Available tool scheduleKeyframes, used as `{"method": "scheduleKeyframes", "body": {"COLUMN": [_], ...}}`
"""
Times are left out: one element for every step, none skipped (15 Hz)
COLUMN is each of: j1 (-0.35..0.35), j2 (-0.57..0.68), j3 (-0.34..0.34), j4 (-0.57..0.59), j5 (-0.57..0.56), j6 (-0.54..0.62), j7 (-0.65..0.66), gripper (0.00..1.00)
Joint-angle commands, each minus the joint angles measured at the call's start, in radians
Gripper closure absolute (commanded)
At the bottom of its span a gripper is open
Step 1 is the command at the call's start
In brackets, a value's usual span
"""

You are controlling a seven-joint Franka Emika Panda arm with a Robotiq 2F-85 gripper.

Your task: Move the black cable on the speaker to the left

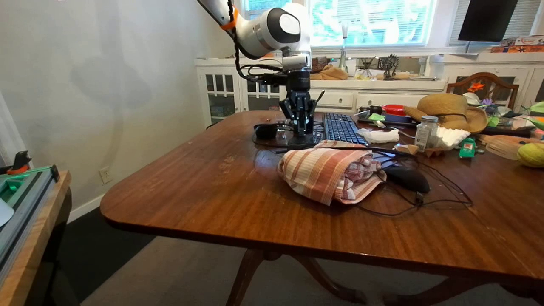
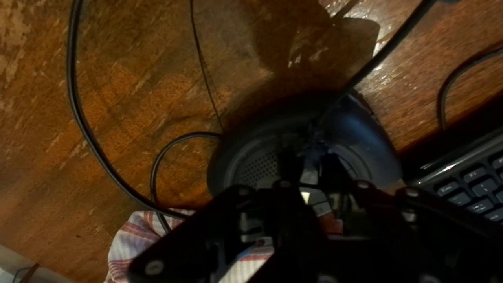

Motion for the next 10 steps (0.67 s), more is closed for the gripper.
{"method": "scheduleKeyframes", "body": {"j1": [0.013,0.013,0.013,0.013,0.014,0.014,0.014,0.014,0.014,0.013], "j2": [0.034,0.033,0.032,0.027,0.023,0.012,-0.001,-0.013,-0.035,-0.055], "j3": [-0.018,-0.018,-0.017,-0.016,-0.016,-0.014,-0.015,-0.015,-0.014,-0.013], "j4": [0.047,0.046,0.045,0.042,0.04,0.038,0.036,0.034,0.023,0.009], "j5": [0.016,0.017,0.017,0.019,0.019,0.023,0.026,0.028,0.031,0.03], "j6": [-0.03,-0.03,-0.031,-0.032,-0.03,-0.034,-0.037,-0.041,-0.051,-0.051], "j7": [0.008,0.008,0.009,0.009,0.011,0.011,0.012,0.012,0.005,-0.002], "gripper": [0.95,0.94,0.94,0.94,0.94,0.94,0.94,0.94,0.94,0.94]}}
